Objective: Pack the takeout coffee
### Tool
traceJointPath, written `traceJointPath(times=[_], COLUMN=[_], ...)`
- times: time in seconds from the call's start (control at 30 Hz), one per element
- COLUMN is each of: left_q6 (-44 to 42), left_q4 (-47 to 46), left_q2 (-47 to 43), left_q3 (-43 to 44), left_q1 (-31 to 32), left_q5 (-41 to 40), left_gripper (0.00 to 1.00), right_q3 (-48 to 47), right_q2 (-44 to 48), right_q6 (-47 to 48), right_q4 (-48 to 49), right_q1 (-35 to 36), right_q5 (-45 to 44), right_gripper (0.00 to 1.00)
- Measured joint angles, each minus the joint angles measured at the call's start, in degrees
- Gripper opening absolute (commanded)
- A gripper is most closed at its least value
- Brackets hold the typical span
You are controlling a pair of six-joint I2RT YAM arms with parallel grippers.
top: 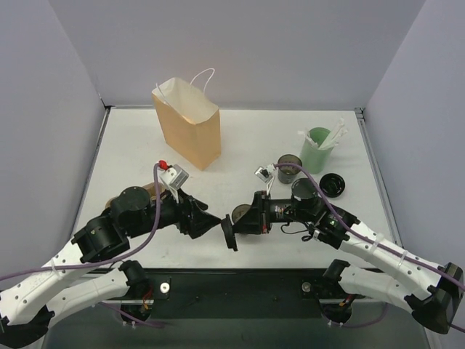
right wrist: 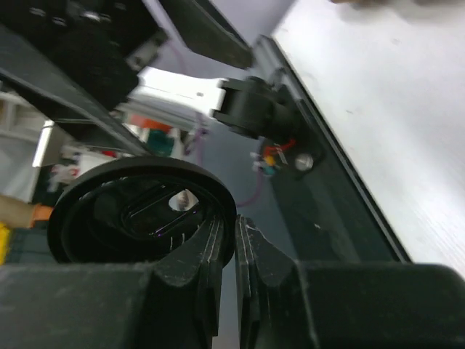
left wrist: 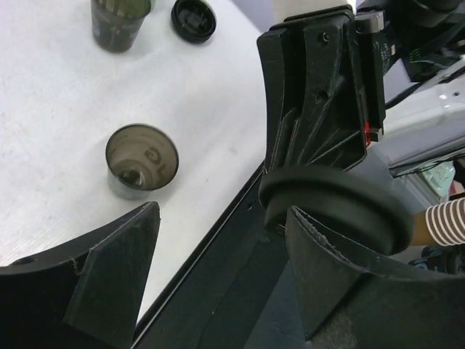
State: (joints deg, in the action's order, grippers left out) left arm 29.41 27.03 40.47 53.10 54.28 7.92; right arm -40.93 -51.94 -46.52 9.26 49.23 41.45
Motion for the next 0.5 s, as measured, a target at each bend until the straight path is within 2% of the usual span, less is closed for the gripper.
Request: traceJointPath(times=[0.17,0.3,0.5], left_q6=[0.1,0.4,1.7], left_q4=[-6.1,-9.7,-13.7], left_q2=[-4.2,-6.5,-8.7], left_q3=[-3.9,-4.1,-5.1], left_q1=[0.0,0.0,0.0], left_q5=[1.7,1.8,1.7], left_gripper=[0.80,0.80,0.76], right_q3=[0.5,0.7,0.6], right_q2=[-1.5,-3.7,-6.4], right_q6=[-9.9,-14.8,-18.1], right_q4=[16.0,22.8,27.7], right_q1=[0.0,0.3,0.4], right_q5=[4.0,5.1,5.8], right_gripper=[0.06,0.06,0.05])
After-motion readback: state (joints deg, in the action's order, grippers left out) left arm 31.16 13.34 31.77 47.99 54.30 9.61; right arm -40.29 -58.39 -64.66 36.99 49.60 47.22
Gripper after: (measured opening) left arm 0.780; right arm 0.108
